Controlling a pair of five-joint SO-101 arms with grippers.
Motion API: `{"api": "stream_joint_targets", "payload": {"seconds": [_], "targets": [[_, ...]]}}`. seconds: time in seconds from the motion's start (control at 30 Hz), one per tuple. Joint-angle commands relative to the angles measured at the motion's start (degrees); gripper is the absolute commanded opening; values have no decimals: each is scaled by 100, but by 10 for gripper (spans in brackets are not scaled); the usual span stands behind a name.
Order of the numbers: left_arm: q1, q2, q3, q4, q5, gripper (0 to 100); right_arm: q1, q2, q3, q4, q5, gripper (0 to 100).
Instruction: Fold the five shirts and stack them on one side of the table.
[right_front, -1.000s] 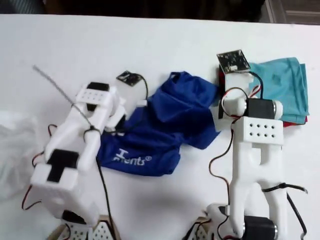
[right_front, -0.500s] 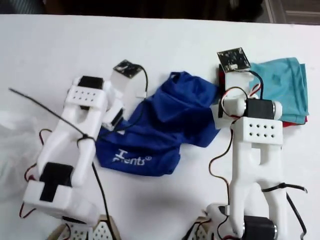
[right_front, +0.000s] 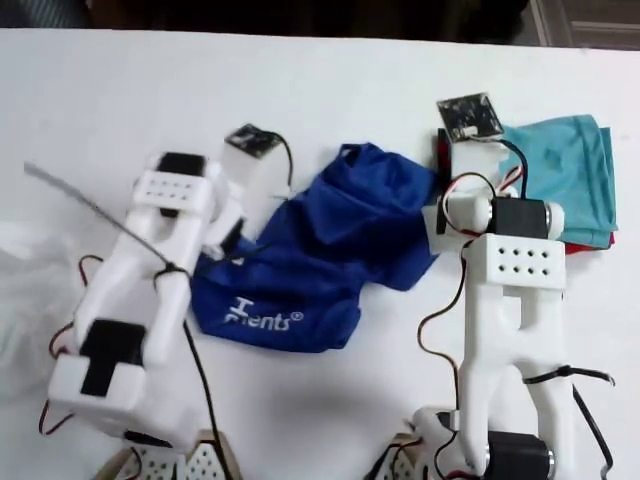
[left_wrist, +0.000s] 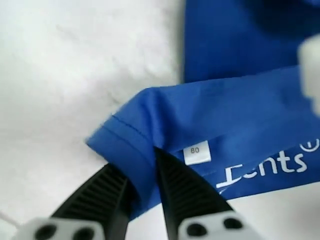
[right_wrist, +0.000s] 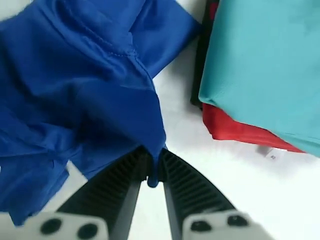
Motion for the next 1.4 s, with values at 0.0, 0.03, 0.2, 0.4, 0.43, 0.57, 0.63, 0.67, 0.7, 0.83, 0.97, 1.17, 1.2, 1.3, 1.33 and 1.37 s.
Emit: {"api": "stream_joint_targets", "payload": {"seconds": [0.0,0.03,0.2,0.4,0.43,0.57,0.63,0.67,0.7,0.83,0.97,1.17,1.2,1.3,1.33,1.37], "targets": [[-440,-835,-523,343,-237,28,13,-224,-598,-136,-440,19],[-589,-993,-673,457,-273,28,-31,-224,-826,-127,-440,19],[-1143,-1626,-1578,985,-290,28,-470,-233,-1969,101,-413,19],[-1152,-2066,-2378,1459,-290,28,-1007,-277,-2945,92,-466,19],[-1152,-2127,-2536,1503,-290,28,-1051,-277,-3095,101,-466,19],[-1169,-2382,-3231,1644,-290,28,-1042,-268,-3833,110,-457,18],[-1169,-2462,-3600,1705,-290,28,-1033,-233,-4308,268,-422,18],[-1169,-2505,-3749,1705,-290,28,-1033,-233,-4545,400,-422,18],[-1169,-2532,-3908,1714,-290,28,-1033,-233,-4774,505,-422,18],[-1152,-2567,-4470,1908,-281,27,-1033,-233,-5644,936,-422,18],[-1152,-2567,-4989,2189,-264,27,-1059,-277,-6338,1305,-422,18],[-1187,-2576,-5587,2479,-281,27,-1068,-268,-7349,1675,-422,18],[-1257,-2576,-5666,2479,-281,27,-1068,-268,-7455,1710,-422,18],[-1495,-2576,-5851,2470,-281,27,-1059,-277,-7631,1719,-422,18],[-1538,-2576,-5877,2479,-281,27,-1059,-277,-7675,1710,-422,18],[-1582,-2576,-5868,2488,-273,27,-1059,-277,-7736,1701,-422,18]]}}
